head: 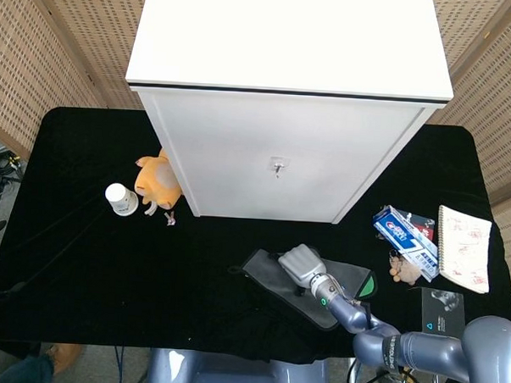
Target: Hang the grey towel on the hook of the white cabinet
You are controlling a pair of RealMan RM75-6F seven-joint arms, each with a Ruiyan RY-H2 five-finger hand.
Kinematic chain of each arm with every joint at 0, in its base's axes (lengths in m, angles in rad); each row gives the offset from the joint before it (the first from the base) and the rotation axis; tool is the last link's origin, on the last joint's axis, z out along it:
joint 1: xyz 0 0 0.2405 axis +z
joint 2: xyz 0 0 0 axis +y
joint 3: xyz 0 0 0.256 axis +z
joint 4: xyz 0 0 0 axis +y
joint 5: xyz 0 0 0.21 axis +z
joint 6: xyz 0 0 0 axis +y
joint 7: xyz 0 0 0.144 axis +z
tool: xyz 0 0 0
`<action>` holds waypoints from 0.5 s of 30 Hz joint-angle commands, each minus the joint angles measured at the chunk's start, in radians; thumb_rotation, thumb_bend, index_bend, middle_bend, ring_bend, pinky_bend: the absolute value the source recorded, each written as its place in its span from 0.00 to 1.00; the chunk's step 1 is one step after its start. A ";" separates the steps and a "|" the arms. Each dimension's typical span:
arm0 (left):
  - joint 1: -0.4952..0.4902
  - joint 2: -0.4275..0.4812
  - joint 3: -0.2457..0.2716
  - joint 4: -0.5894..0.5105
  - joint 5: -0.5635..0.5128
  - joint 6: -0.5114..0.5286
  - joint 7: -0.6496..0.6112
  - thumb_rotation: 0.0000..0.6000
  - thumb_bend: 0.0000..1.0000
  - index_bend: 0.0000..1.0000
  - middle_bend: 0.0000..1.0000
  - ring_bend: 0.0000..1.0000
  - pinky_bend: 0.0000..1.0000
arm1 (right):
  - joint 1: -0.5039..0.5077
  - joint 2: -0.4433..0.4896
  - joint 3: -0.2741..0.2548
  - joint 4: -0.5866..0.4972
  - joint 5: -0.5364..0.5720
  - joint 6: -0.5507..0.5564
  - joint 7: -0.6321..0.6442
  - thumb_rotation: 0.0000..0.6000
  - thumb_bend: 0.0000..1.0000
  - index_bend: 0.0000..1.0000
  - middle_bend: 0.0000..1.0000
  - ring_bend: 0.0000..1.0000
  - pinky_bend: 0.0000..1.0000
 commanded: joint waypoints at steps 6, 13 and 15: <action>0.001 -0.001 0.002 -0.003 0.003 0.004 0.003 1.00 0.00 0.00 0.00 0.00 0.00 | -0.019 0.001 0.003 0.003 -0.051 0.045 0.072 1.00 0.58 0.68 0.98 0.97 1.00; 0.002 0.002 0.005 -0.005 0.010 0.007 -0.003 1.00 0.00 0.00 0.00 0.00 0.00 | -0.030 0.022 0.007 -0.012 -0.079 0.063 0.115 1.00 0.60 0.73 0.98 0.97 1.00; 0.003 0.003 0.006 -0.005 0.011 0.009 -0.007 1.00 0.00 0.00 0.00 0.00 0.00 | -0.037 0.031 0.008 -0.024 -0.092 0.073 0.134 1.00 0.60 0.74 0.99 0.97 1.00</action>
